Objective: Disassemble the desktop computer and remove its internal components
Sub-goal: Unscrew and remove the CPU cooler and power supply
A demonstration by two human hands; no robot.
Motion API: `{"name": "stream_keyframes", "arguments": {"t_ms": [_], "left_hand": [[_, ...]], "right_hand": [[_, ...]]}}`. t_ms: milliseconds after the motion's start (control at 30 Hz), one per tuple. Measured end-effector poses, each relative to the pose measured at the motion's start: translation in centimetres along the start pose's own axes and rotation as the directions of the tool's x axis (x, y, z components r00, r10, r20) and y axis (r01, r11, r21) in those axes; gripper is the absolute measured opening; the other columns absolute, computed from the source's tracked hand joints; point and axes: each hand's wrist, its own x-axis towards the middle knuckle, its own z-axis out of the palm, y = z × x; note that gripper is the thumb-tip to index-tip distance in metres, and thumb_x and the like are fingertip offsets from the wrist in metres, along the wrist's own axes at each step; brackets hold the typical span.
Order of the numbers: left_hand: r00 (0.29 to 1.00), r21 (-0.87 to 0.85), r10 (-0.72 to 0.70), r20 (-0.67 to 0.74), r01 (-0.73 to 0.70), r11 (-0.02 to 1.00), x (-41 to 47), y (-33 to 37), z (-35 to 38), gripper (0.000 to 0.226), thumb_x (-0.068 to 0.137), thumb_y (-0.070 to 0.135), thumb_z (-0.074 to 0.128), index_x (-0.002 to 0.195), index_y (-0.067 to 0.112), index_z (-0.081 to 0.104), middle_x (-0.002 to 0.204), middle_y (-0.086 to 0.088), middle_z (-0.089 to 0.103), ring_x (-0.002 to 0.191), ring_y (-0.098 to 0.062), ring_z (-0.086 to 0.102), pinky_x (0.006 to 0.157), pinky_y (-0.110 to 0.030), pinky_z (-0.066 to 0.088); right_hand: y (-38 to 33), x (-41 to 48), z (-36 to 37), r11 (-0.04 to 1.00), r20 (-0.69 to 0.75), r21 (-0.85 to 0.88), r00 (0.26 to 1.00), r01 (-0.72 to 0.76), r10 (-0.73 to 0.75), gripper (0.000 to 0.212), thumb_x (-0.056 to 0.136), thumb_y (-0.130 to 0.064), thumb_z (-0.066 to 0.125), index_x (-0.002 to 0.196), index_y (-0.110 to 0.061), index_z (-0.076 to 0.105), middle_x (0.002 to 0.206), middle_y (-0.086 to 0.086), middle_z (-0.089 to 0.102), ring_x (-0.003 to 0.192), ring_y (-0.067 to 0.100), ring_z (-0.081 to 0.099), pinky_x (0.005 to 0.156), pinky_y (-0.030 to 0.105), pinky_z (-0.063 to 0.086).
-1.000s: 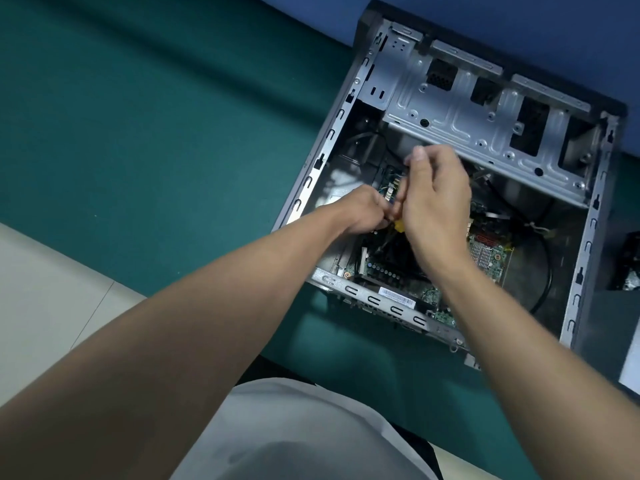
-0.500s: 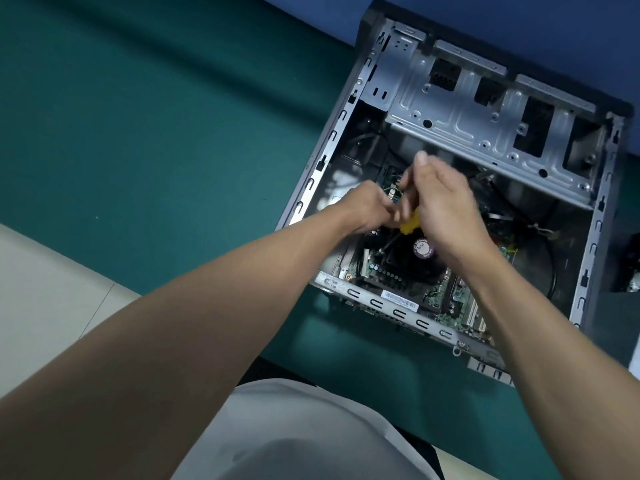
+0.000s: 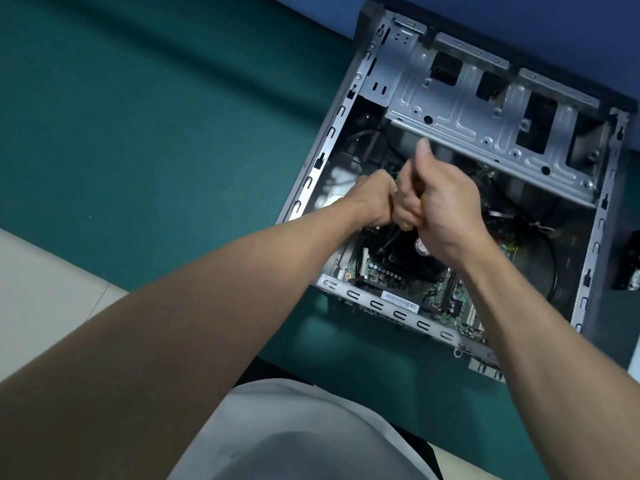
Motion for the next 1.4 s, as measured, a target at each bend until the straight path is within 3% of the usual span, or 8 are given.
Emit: {"name": "stream_keyframes", "arguments": {"t_ms": [100,233,500,633,800,1133,1267,1400], "left_hand": [[1.0,-0.059,-0.021,-0.009,0.021,0.998,0.2,0.0,0.4,0.04,0.091,0.003,0.05,0.052,0.011,0.055,0.067,-0.015,0.061,0.058,-0.023,0.059,0.063,-0.025,0.049],[0.998,-0.049,-0.025,0.066,0.028,0.998,0.0,-0.1,0.2,0.016,0.082,0.004,0.066,0.076,0.014,0.078,0.069,0.003,0.068,0.093,-0.016,0.067,0.092,-0.024,0.047],[0.983,-0.017,0.182,-0.018,-0.183,0.983,-1.0,-0.9,-0.5,0.037,0.105,0.006,0.03,0.071,0.014,0.043,0.055,0.006,0.058,0.05,-0.001,0.059,0.057,-0.011,0.048],[0.999,0.006,0.045,0.014,-0.045,0.999,-0.2,-0.3,-0.5,0.009,0.091,0.007,0.061,0.086,0.012,0.066,0.072,0.002,0.062,0.069,-0.011,0.053,0.065,-0.012,0.047],[0.999,-0.027,-0.014,0.048,0.016,1.0,-0.3,0.0,-0.2,0.017,0.083,0.004,0.065,0.079,0.012,0.079,0.064,0.007,0.069,0.064,-0.007,0.056,0.065,-0.018,0.049],[0.995,-0.047,0.041,0.093,-0.037,0.998,-0.1,-0.6,-0.6,0.028,0.094,0.002,0.053,0.085,0.018,0.074,0.093,-0.009,0.068,0.092,-0.022,0.062,0.091,-0.031,0.051],[0.998,-0.058,-0.025,0.061,0.028,0.998,0.5,-0.1,0.0,0.011,0.083,0.009,0.072,0.091,0.011,0.078,0.097,-0.005,0.074,0.101,-0.019,0.065,0.099,-0.034,0.048],[0.998,-0.089,-0.016,0.056,0.021,0.996,0.8,-0.6,0.2,0.012,0.08,0.007,0.074,0.089,0.014,0.079,0.096,0.0,0.075,0.099,-0.012,0.064,0.097,-0.026,0.047]], "right_hand": [[0.1,0.3,-0.2,0.93,-0.257,-0.366,0.958,0.027,-0.129,0.044,0.1,-0.045,0.037,0.072,-0.017,0.056,0.054,0.0,0.052,0.053,0.019,0.052,0.056,0.037,0.045],[0.6,-1.1,2.6,0.981,-0.707,-0.09,0.682,0.172,-0.184,0.04,0.092,-0.039,0.059,0.059,-0.019,0.049,0.054,0.0,0.041,0.052,0.015,0.038,0.051,0.031,0.037],[-0.8,-0.6,1.4,0.976,0.184,-0.185,0.979,0.117,-0.083,0.059,0.09,-0.049,0.051,0.042,-0.017,0.043,0.037,-0.003,0.031,0.035,0.015,0.026,0.044,0.012,0.031],[-0.5,-0.4,1.3,0.959,-0.286,-0.283,0.954,0.01,-0.094,0.052,0.102,-0.044,0.033,0.061,-0.017,0.052,0.049,0.002,0.044,0.047,0.019,0.044,0.051,0.029,0.039],[0.9,-1.8,4.6,0.994,-0.847,-0.099,0.528,-0.037,-0.065,0.046,0.099,-0.047,0.039,0.063,-0.02,0.051,0.058,-0.006,0.051,0.052,0.004,0.046,0.053,0.019,0.037],[0.2,-1.3,0.6,0.997,-0.005,0.007,0.997,0.071,-0.071,0.054,0.092,-0.04,0.054,0.044,-0.02,0.045,0.039,-0.007,0.033,0.036,0.013,0.027,0.044,0.019,0.029],[0.0,0.3,-2.2,0.897,-0.206,-0.442,0.974,-0.003,-0.098,0.038,0.1,-0.04,0.041,0.074,-0.016,0.057,0.054,0.001,0.054,0.051,0.023,0.056,0.056,0.037,0.048],[1.6,-0.9,1.4,0.93,-0.697,-0.363,0.678,-0.053,-0.233,0.02,0.099,-0.033,0.046,0.084,-0.022,0.053,0.067,-0.005,0.058,0.062,0.017,0.061,0.064,0.038,0.05]]}}
